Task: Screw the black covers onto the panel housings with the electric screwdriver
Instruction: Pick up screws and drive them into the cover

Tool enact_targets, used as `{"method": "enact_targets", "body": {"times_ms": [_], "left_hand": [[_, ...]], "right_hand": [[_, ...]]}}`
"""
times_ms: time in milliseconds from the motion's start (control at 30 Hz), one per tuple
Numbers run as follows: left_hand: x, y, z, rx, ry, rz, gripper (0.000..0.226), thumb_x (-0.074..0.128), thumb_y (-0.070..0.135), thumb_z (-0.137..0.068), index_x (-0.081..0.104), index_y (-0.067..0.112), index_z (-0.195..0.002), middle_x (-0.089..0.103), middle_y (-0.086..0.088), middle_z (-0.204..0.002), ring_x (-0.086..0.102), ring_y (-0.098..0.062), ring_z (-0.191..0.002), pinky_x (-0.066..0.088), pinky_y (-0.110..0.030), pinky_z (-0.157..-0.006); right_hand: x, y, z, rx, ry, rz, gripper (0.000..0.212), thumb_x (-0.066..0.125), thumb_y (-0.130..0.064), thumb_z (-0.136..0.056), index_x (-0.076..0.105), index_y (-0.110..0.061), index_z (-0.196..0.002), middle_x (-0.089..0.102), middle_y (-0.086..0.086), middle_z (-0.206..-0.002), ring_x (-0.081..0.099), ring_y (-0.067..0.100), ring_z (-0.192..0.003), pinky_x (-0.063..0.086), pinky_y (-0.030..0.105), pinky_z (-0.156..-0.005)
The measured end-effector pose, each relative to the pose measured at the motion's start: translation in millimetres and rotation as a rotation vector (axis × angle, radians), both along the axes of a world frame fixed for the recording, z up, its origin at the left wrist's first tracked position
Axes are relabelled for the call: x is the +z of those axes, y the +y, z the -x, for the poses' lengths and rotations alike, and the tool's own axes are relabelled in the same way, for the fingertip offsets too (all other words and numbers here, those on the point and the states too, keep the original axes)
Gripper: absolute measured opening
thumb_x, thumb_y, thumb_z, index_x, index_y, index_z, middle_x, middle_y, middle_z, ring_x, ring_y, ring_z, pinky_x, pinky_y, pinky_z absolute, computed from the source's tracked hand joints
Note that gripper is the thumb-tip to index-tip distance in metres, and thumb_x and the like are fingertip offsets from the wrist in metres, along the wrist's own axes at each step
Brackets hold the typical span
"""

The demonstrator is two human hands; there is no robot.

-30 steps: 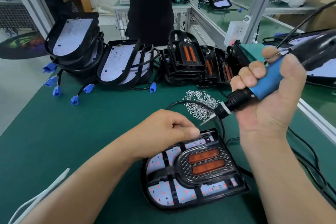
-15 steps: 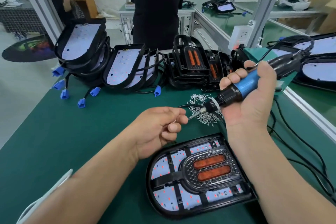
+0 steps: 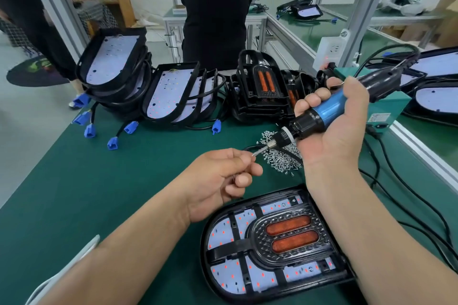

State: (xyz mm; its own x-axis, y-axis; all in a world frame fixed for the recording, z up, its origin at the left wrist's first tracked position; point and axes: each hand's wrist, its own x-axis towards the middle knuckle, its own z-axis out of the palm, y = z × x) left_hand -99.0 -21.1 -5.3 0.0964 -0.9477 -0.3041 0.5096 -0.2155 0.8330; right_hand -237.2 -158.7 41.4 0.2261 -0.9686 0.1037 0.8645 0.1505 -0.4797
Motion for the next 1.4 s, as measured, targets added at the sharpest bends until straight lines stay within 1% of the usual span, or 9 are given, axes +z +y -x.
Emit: {"method": "enact_targets", "body": {"times_ms": [167,267,367,667,767,900,1067,1233,1400], "left_hand": [[-2,0,1,-0.042,0.020,0.008,0.015,0.067,0.018,-0.092,0.068,0.006,-0.100,0.064,-0.006,-0.086,0.046,-0.006,-0.060,0.034,-0.014,-0.046],[-3,0,2,-0.015,0.010,0.002,0.014,0.071,0.019,-0.089,0.075,0.007,-0.095,0.060,-0.004,-0.081,0.043,-0.005,-0.058,0.031,-0.014,-0.045],[-3,0,1,0.007,0.001,0.006,0.016,0.074,0.017,-0.085,0.078,0.006,-0.095,0.059,-0.004,-0.078,0.043,-0.005,-0.056,0.030,-0.014,-0.044],[0,3,-6,-0.021,-0.013,0.017,0.020,0.072,0.006,-0.085,0.080,0.004,-0.103,0.071,-0.010,-0.091,0.047,-0.006,-0.057,0.031,-0.014,-0.044],[0,4,-7,-0.031,-0.030,0.012,0.019,0.072,0.005,-0.084,0.079,0.006,-0.102,0.072,-0.010,-0.093,0.047,-0.006,-0.055,0.029,-0.013,-0.041],[1,4,-7,-0.026,-0.050,0.009,0.024,0.073,0.005,-0.082,0.075,0.004,-0.106,0.073,-0.010,-0.092,0.046,-0.006,-0.055,0.029,-0.012,-0.041],[-2,3,-6,0.002,-0.074,0.013,0.020,0.076,0.006,-0.080,0.080,0.007,-0.099,0.075,-0.013,-0.094,0.049,-0.007,-0.055,0.031,-0.013,-0.041],[-5,2,-7,0.046,-0.131,0.037,0.017,0.078,0.008,-0.079,0.083,0.012,-0.095,0.077,-0.016,-0.098,0.049,-0.007,-0.055,0.032,-0.014,-0.042],[-7,2,-8,0.073,-0.145,0.048,0.019,0.080,0.009,-0.078,0.082,0.011,-0.097,0.078,-0.017,-0.102,0.050,-0.008,-0.055,0.032,-0.014,-0.043]], "right_hand": [[-6,-2,4,0.005,-0.006,-0.006,0.019,0.066,-0.028,-0.099,0.058,-0.012,-0.102,0.053,0.001,-0.077,0.052,0.016,-0.063,0.050,0.030,-0.064],[-7,-2,7,0.007,-0.008,0.004,0.020,0.066,-0.028,-0.099,0.057,-0.011,-0.104,0.052,0.001,-0.078,0.052,0.016,-0.064,0.050,0.030,-0.064],[-7,-1,7,0.006,-0.013,0.008,0.020,0.065,-0.028,-0.100,0.057,-0.011,-0.105,0.053,0.001,-0.078,0.052,0.016,-0.064,0.050,0.030,-0.064],[-8,1,6,-0.004,0.013,0.044,0.018,0.063,-0.027,-0.100,0.057,-0.011,-0.104,0.052,0.001,-0.077,0.052,0.016,-0.063,0.049,0.031,-0.063],[-8,2,6,-0.001,0.020,0.062,0.016,0.063,-0.027,-0.100,0.058,-0.011,-0.102,0.052,0.001,-0.077,0.051,0.015,-0.063,0.049,0.031,-0.064],[-8,2,6,0.014,0.018,0.065,0.014,0.062,-0.026,-0.100,0.058,-0.012,-0.101,0.052,0.000,-0.076,0.051,0.015,-0.063,0.048,0.030,-0.064],[-6,3,6,0.005,0.048,0.092,0.014,0.062,-0.026,-0.102,0.059,-0.013,-0.102,0.053,0.000,-0.077,0.052,0.015,-0.064,0.049,0.030,-0.065],[-4,5,4,-0.062,0.130,0.134,0.018,0.065,-0.030,-0.104,0.058,-0.014,-0.104,0.055,0.000,-0.079,0.055,0.015,-0.067,0.051,0.032,-0.070],[-5,6,3,-0.094,0.164,0.098,0.026,0.067,-0.036,-0.104,0.056,-0.013,-0.108,0.056,0.001,-0.080,0.057,0.016,-0.070,0.053,0.033,-0.071]]}}
